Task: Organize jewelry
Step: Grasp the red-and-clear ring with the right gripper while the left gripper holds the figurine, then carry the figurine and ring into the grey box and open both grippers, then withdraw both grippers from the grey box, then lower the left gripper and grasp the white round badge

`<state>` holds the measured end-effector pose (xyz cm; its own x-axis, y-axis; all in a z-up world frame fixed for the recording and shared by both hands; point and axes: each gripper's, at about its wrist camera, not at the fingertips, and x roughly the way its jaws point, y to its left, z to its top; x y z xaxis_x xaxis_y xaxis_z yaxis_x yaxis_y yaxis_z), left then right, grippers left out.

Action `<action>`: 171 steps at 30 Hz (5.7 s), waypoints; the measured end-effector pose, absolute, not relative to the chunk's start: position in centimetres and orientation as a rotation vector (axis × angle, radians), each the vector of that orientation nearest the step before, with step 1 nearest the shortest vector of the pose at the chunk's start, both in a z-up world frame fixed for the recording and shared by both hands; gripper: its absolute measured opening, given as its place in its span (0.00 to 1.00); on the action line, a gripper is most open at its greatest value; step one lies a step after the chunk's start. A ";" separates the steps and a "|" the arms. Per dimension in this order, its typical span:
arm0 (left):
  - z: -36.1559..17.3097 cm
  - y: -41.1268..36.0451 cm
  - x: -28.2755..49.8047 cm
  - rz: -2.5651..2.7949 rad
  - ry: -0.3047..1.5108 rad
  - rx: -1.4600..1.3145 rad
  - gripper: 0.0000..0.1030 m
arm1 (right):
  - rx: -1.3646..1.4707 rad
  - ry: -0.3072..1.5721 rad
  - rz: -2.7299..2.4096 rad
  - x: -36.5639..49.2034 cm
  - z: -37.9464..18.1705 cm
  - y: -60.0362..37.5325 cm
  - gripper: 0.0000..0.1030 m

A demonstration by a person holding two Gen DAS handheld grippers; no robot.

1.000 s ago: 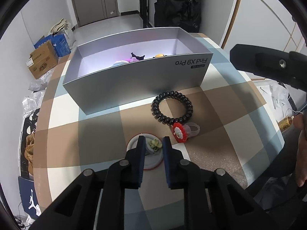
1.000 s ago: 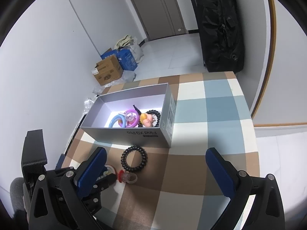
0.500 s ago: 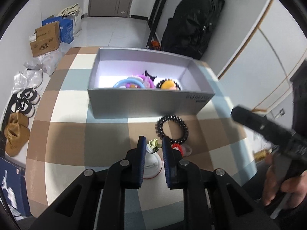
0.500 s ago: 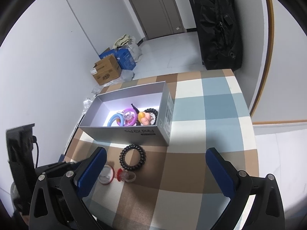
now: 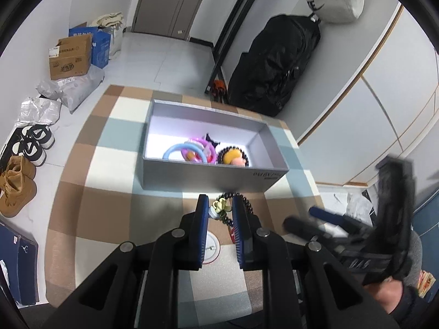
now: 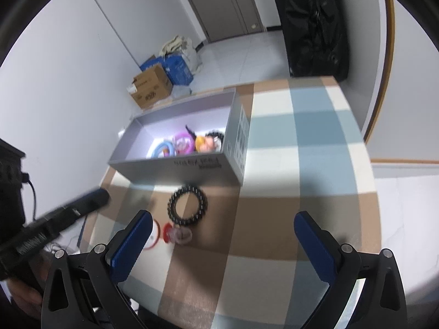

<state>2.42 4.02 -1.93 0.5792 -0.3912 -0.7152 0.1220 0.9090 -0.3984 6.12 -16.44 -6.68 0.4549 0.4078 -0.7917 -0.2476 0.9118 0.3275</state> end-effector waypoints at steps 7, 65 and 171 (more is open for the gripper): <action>-1.3 5.5 2.4 -0.266 0.880 -0.367 0.12 | 0.113 1.058 0.468 5.0 -8.0 -14.2 0.99; 0.0 4.8 5.5 -0.230 0.835 -0.344 0.12 | 0.096 0.874 0.585 7.4 -1.6 -11.2 0.28; -4.2 3.1 2.9 -0.140 0.962 -0.188 0.77 | 0.095 0.865 0.380 6.8 -4.1 -16.3 1.00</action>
<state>2.89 3.14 -4.23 0.5650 -0.2014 -0.8001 0.0345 0.9747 -0.2210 6.77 -16.25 -4.10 0.5866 0.3633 -0.7238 -0.2873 0.9289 0.2335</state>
